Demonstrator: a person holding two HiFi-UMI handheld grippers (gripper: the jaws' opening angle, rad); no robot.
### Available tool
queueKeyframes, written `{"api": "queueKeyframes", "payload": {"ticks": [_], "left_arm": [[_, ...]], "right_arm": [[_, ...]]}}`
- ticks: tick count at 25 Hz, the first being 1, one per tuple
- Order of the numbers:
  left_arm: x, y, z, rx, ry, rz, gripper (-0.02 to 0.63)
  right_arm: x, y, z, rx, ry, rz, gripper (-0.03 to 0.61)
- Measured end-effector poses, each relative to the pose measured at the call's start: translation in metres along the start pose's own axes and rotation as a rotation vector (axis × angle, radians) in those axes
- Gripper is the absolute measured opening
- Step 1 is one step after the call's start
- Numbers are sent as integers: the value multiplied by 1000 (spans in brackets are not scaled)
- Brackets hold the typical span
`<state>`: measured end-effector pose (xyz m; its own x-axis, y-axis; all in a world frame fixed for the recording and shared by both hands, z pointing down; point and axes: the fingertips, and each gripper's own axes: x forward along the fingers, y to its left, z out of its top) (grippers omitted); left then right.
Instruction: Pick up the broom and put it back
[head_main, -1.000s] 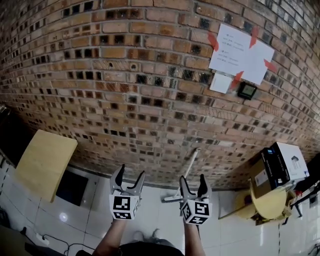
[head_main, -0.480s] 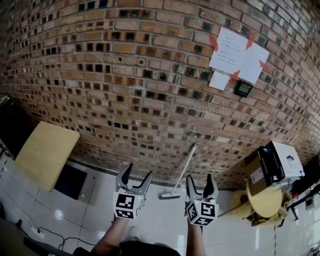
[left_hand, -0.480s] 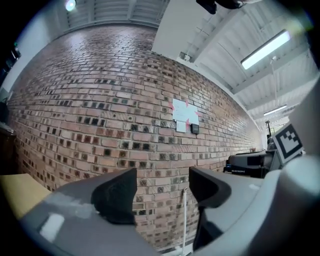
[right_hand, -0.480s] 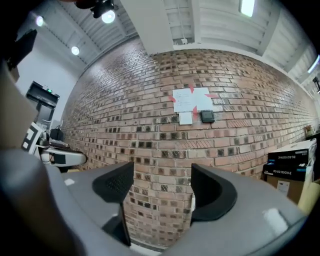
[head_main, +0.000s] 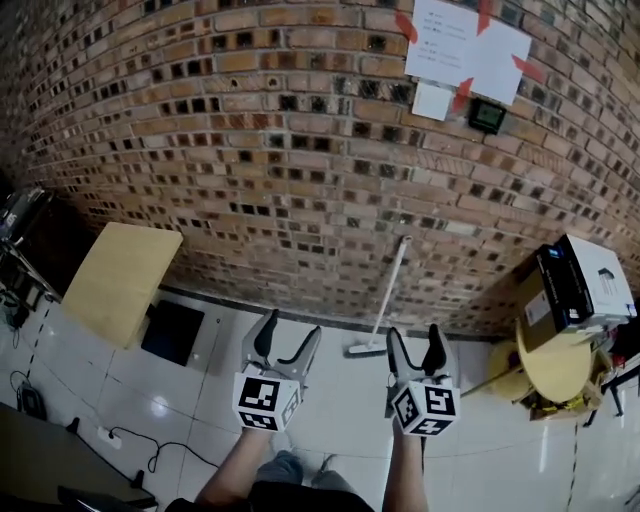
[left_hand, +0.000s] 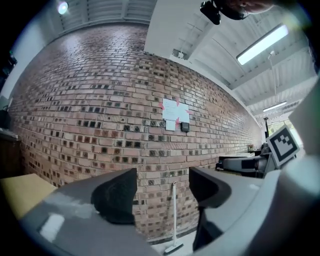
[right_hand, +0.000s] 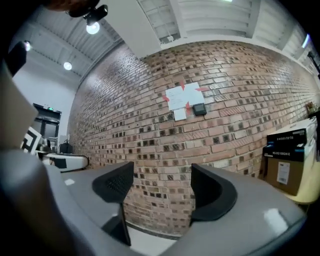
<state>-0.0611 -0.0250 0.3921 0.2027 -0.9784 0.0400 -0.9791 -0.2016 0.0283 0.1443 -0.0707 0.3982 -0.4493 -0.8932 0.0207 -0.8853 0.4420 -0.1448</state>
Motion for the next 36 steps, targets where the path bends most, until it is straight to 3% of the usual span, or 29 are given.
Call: {"api": "queueKeyframes", "payload": {"ticks": [2,6,10,17,22,27,36], "left_arm": [[-20,-8,-4,-18,7,-20,327],[-43,3,6,21,10,-25,327],[-58,18,19,12,-37,-29,327],[-76,59,26,45,-42,29,327],[-72,56,30,54,-62,16,327],[-67,48,30,55,-65,2,327],[-66,38,36,72,-86,6,327]], "right_arm": [[-15,20,-6,-21,25,16,353],[-28,57,7,-74,-16,-6,353],[-32,86,12,-160,-19,-24,353],[-23,120,16,-166,-25,-27,351],[-24,120,19,-156,-42,-37,350],[-24,112,24,-136,-62,-61,307],[-31,105,27,-152,-55,-50,308]]}}
